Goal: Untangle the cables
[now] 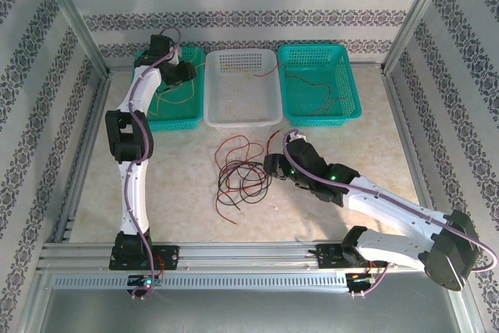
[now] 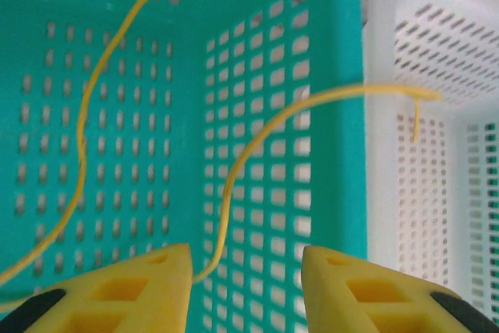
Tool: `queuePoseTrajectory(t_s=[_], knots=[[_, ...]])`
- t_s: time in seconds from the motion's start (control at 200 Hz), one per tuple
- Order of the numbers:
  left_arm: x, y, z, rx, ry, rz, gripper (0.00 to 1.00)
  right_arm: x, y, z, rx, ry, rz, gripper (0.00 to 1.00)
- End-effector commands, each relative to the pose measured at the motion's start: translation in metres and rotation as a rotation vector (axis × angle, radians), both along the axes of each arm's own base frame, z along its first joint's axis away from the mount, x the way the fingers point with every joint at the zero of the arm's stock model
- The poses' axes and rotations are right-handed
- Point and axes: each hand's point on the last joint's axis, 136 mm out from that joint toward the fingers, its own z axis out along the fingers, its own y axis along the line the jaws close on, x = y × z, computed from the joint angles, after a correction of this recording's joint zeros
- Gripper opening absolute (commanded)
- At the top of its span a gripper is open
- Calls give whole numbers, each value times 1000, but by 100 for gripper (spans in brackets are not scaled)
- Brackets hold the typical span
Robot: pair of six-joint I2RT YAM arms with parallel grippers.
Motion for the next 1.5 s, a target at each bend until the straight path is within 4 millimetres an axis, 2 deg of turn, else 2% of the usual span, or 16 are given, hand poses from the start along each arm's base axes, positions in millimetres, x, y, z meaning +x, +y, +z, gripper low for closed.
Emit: queuePoseTrajectory(t_s=[0.0,0.15,0.415,0.52,0.625,0.715,0.8,0.865,0.979,1.054,1.119,1.189,1.249,1.494], knots=[[10,4,7,2,-17,8,42,6,-2,-4,21,4,-17,56],[20,4,-8,-7,-15,18,41,8,-8,-5,29,10,-35,56],[17,1,-37,-8,39,12,39,13,-15,8,49,-13,-54,56],[18,0,-45,-16,47,6,27,13,-15,10,55,-18,-56,55],[20,1,-42,-21,34,22,0,13,-15,10,53,-18,-51,52],[22,3,-20,-21,-14,41,0,14,-15,9,47,-14,-50,49],[18,12,19,11,-91,86,0,14,-12,12,58,-13,-45,46],[12,24,56,26,-167,138,0,14,-10,17,70,-18,-44,45],[-4,49,106,-32,-287,262,0,10,-9,20,68,-29,-33,43],[-15,64,120,-98,-328,327,0,6,-10,15,63,-21,-28,43],[-22,76,123,-152,-338,380,0,3,-11,9,60,-8,-32,43],[-25,86,120,-188,-347,420,0,2,-10,3,63,5,-28,42],[-25,92,111,-193,-339,448,0,3,-8,-2,60,15,-25,42],[-5,91,42,-270,-257,460,0,14,3,-17,24,63,2,40]])
